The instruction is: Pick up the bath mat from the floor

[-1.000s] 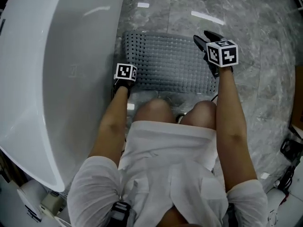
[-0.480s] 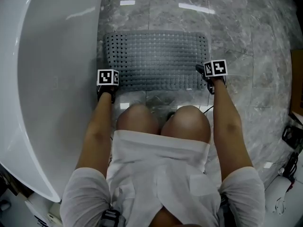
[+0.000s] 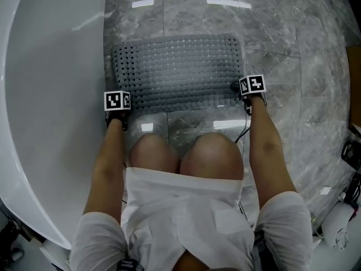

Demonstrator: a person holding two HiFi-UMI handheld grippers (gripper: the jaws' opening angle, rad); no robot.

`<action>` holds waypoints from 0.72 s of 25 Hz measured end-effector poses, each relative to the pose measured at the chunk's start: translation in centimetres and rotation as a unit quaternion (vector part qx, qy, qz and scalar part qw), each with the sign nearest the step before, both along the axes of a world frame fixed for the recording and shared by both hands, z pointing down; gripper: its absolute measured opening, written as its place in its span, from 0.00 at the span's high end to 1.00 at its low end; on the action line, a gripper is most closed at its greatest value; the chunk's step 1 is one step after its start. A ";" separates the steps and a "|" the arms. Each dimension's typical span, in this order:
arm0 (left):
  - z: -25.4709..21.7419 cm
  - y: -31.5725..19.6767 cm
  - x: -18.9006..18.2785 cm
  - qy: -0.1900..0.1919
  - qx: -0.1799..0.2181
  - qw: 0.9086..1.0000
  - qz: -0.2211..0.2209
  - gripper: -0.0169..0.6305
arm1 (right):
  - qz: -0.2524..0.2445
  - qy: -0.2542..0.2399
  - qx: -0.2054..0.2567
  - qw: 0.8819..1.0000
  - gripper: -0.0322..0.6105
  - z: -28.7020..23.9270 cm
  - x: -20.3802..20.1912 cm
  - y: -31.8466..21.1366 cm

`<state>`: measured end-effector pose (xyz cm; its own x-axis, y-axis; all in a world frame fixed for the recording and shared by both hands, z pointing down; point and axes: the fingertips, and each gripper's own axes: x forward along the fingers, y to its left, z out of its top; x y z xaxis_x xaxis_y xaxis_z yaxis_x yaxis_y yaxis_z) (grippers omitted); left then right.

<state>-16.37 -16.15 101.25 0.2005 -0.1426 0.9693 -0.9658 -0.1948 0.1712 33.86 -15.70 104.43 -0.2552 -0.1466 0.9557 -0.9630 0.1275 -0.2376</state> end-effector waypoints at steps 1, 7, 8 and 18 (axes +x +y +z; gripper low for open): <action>0.0 0.0 0.0 -0.002 -0.002 1.000 0.001 0.89 | 0.002 -0.001 -0.004 1.000 0.41 0.6 0.0 0.1; 0.2 0.2 0.1 -0.009 -0.011 1.000 0.007 0.89 | 0.007 0.006 -0.010 1.000 0.41 2.4 0.4 0.5; 0.3 0.1 0.1 -0.010 -0.011 1.000 0.006 0.89 | 0.009 0.008 -0.012 1.000 0.41 2.5 0.4 0.3; 0.9 0.3 0.2 -0.014 -0.012 1.000 -0.006 0.89 | 0.005 0.020 -0.016 1.000 0.35 2.7 -2.1 0.0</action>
<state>-16.18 -15.89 102.14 0.1718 -0.1222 0.9775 -0.9726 -0.1787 0.1487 31.72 -15.70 107.09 -0.2163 -0.1173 0.9693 -0.9728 0.1103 -0.2037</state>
